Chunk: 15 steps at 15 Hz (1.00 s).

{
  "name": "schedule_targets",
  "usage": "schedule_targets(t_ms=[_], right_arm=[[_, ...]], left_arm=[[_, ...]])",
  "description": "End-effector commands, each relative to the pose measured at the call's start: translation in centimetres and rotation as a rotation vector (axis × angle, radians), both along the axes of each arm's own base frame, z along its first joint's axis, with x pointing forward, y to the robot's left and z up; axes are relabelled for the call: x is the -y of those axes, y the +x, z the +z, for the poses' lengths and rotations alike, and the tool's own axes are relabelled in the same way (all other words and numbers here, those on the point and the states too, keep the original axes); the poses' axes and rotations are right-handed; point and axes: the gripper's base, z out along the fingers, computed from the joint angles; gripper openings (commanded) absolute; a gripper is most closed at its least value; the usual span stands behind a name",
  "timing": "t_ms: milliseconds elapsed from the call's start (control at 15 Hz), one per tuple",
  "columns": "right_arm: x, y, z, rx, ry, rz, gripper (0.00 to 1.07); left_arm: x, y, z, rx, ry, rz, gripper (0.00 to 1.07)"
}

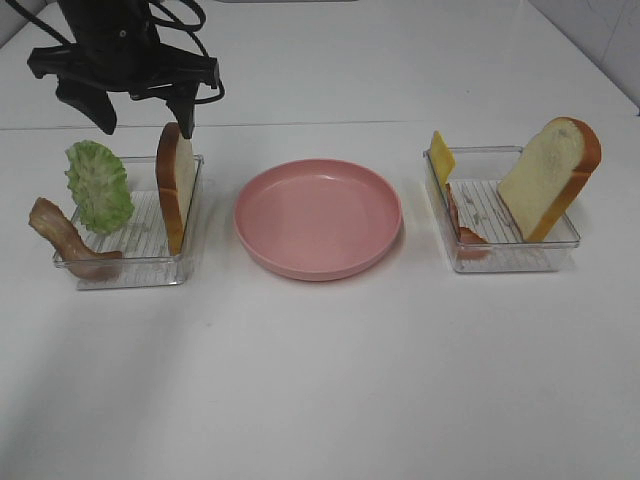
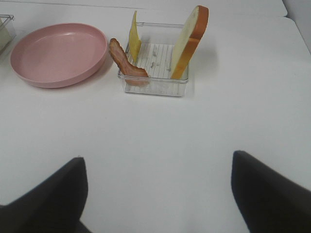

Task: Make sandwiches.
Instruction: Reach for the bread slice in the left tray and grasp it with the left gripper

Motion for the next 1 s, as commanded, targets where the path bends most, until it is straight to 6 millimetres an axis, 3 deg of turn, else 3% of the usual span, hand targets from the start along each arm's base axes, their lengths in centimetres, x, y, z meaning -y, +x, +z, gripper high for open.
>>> schedule_targets(t_ms=[67,267,733,1000], right_arm=[[0.0,-0.1,0.0,0.019,0.002,-0.004,0.77],[0.0,-0.1,0.0,0.019,0.003,-0.003,0.77],[0.0,-0.1,0.0,0.019,0.003,-0.003,0.77],[0.0,-0.1,0.0,0.019,0.003,-0.003,0.77]], left_arm=[[0.6,0.5,-0.7,0.022,-0.03,0.001,0.76],[1.1,1.1,-2.5,0.0,-0.054,0.005,0.74],[1.0,1.5,-4.4,-0.04,-0.046,0.013,0.67],[1.1,1.6,-5.0,-0.051,-0.042,0.013,0.51]])
